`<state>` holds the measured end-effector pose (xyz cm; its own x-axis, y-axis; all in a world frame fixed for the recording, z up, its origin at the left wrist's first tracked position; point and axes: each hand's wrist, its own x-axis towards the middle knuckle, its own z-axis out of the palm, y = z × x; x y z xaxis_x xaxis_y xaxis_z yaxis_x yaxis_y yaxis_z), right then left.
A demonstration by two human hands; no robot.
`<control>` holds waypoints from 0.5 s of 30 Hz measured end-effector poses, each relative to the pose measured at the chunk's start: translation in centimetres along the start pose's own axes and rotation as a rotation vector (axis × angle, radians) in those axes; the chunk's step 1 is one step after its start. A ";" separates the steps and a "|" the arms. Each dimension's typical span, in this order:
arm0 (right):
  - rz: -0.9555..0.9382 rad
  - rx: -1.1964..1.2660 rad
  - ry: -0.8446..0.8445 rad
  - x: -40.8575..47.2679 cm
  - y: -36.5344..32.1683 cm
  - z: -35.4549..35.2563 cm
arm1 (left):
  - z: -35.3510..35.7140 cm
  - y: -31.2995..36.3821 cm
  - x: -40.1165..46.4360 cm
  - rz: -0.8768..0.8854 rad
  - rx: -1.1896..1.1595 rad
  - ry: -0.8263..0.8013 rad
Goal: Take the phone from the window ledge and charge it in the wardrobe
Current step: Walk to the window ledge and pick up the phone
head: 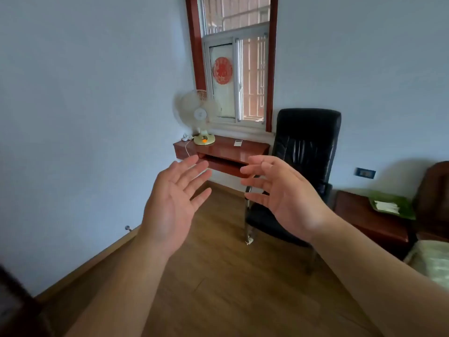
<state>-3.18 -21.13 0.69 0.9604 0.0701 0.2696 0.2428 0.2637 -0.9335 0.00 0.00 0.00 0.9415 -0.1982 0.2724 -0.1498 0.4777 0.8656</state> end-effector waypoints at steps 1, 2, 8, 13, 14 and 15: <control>0.009 0.047 0.006 0.9 -0.2 -1.1 | 0.7 -0.7 1.1 -0.018 -0.015 -0.002; 0.018 0.086 0.004 1.8 -0.2 -2.6 | 1.3 -1.5 2.4 -0.034 -0.040 -0.007; 0.010 0.160 0.005 7.3 -0.2 -9.2 | 4.4 -5.4 9.0 -0.038 -0.023 0.000; -0.004 0.166 -0.001 11.1 0.0 -12.3 | 4.9 -7.2 12.9 -0.046 -0.028 0.035; -0.006 0.167 -0.007 11.9 0.2 -12.8 | 4.9 -7.4 13.6 -0.043 -0.027 0.039; -0.006 0.166 -0.013 12.7 0.4 -13.1 | 4.9 -7.6 14.4 -0.039 -0.023 0.048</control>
<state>10.92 -32.78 0.62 0.9567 0.0804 0.2796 0.2219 0.4197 -0.8801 13.22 -10.67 -0.65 0.9598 -0.1764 0.2182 -0.1066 0.4901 0.8651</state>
